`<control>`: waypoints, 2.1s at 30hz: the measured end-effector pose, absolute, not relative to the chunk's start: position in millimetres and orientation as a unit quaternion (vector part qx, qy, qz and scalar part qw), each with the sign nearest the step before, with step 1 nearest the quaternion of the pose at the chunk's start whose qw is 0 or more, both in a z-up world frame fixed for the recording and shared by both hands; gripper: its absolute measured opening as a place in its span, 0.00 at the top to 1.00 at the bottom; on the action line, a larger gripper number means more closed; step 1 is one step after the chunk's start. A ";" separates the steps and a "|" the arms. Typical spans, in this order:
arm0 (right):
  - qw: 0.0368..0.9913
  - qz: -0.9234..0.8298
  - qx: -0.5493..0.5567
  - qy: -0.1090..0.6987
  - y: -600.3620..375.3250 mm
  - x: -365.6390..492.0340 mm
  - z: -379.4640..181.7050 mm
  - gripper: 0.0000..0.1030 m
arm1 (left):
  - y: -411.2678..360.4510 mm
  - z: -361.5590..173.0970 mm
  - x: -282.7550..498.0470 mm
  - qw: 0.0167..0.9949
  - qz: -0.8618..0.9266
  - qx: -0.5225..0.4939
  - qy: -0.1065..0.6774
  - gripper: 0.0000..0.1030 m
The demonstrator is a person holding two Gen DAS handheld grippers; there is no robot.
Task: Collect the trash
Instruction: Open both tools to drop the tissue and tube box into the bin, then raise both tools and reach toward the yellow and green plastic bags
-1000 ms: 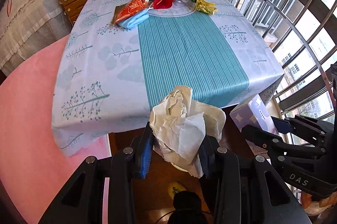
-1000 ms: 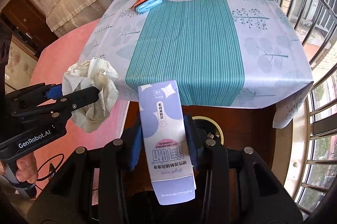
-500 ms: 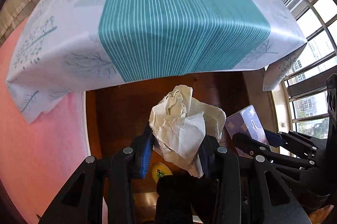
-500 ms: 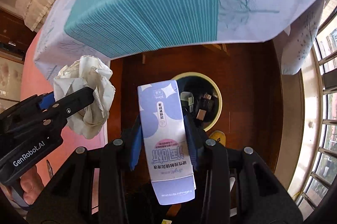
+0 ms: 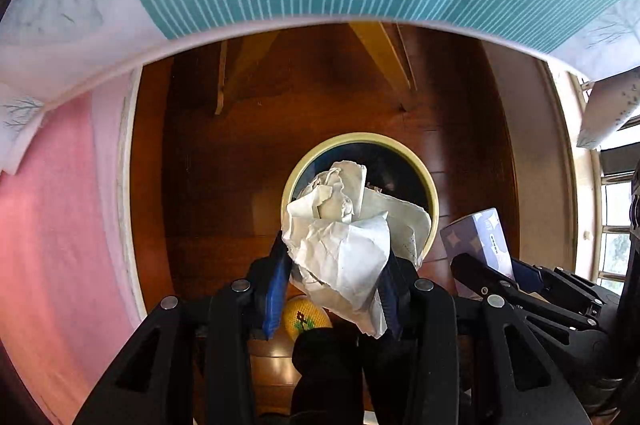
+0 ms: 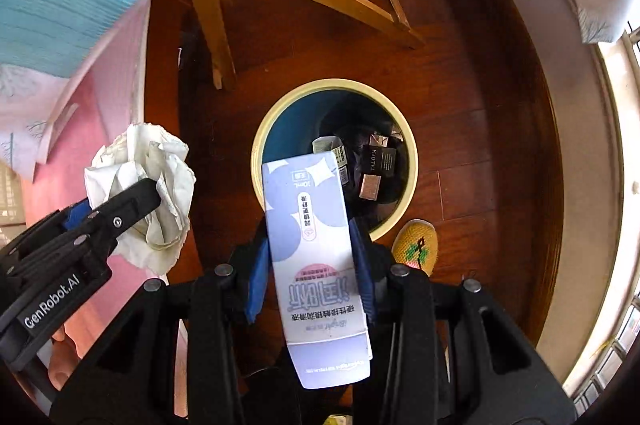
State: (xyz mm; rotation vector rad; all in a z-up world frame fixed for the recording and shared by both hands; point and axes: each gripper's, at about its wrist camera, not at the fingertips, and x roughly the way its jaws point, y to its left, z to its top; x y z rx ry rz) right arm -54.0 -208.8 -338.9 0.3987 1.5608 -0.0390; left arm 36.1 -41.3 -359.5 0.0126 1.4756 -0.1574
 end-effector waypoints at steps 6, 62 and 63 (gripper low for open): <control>0.693 -0.024 0.191 0.694 -220.9 -48.4 -372.6 0.67 | -50.0 -398.7 38.7 0.737 -0.079 0.016 0.671 0.57; 0.774 -0.035 0.161 0.611 -173.0 -61.0 -83.9 0.37 | 12.0 -61.7 2.3 0.821 -0.122 0.003 0.558 0.13; 0.779 -0.035 0.159 0.605 -172.9 -62.5 -77.0 0.37 | 13.7 -51.4 1.3 0.825 -0.125 0.003 0.551 0.13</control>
